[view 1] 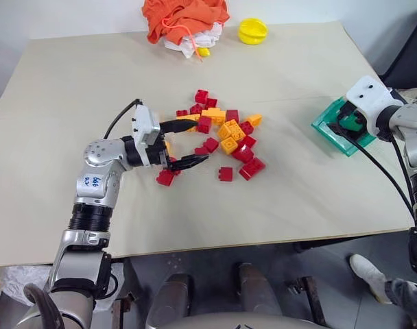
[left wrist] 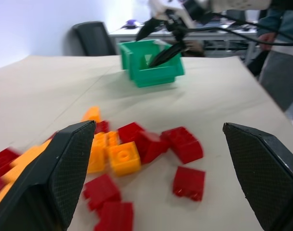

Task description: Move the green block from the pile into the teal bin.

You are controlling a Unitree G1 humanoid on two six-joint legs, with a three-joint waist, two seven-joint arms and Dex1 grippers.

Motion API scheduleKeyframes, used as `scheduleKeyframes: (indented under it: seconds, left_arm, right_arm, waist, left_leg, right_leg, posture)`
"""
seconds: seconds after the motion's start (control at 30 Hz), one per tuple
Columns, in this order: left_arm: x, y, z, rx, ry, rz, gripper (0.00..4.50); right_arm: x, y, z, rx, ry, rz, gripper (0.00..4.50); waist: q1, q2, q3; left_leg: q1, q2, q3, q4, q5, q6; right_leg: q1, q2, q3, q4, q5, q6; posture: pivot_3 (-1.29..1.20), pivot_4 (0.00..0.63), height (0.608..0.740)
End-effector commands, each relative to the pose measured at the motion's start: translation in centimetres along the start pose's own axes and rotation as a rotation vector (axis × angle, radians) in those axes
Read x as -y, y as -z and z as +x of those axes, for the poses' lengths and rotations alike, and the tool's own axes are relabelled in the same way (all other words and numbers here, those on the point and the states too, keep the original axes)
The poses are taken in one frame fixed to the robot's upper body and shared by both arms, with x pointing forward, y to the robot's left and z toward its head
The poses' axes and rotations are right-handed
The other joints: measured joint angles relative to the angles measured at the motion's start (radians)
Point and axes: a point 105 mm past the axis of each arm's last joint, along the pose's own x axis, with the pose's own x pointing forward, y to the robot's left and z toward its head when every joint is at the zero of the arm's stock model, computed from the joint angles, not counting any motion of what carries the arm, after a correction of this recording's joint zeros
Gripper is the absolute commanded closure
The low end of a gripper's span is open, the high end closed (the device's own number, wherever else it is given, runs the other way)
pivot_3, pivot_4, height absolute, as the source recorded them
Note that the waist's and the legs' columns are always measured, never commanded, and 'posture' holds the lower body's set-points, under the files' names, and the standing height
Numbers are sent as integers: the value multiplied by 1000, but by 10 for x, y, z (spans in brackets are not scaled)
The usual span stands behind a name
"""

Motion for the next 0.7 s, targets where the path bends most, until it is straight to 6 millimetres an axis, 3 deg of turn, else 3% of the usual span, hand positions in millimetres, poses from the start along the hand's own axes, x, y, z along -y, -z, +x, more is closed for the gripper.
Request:
scheduleKeyframes:
  seconds: [0.03,0.2,0.3,0.47,0.63,0.7]
  left_arm:
    - [-6,-14,-30,30,-89,-64,0]
    - [-22,11,-74,-88,-307,-108,0]
    - [-11,18,-104,-117,-328,-149,0]
    - [-2,18,-145,-135,-385,-125,0]
    - [0,19,-166,-128,-485,-223,0]
    - [3,24,-171,-194,-512,-170,0]
  right_arm:
    - [-9,-44,-25,241,-113,86,37]
    - [-64,-36,-36,269,-393,122,37]
    - [-93,-34,-48,358,-571,171,37]
    - [-113,-24,-57,486,-714,213,37]
    - [-122,-18,-50,538,-717,262,37]
    - [-123,-14,-47,536,-699,276,37]
  waist:
    - [-4,0,0]
    - [3,0,0]
    - [4,0,0]
    - [4,0,0]
    - [4,1,0]
    - [4,1,0]
  left_leg:
    - [0,1,0,-1,0,0]
    - [0,3,-2,-1,0,0]
    - [0,2,-2,0,-1,1]
    - [0,2,-2,1,-1,1]
    - [1,3,-2,2,-1,0]
    - [1,3,-2,2,-1,0]
  right_leg:
    - [0,1,0,0,0,0]
    - [1,1,-1,0,0,0]
    - [1,-1,-1,0,0,0]
    - [1,-1,-1,-2,0,0]
    - [1,-1,-1,-1,0,0]
    - [1,-1,0,-1,0,0]
  posture:
    - [0,150,740]
    - [0,150,740]
    - [0,150,740]
    - [0,150,740]
    - [0,150,740]
    - [0,150,740]
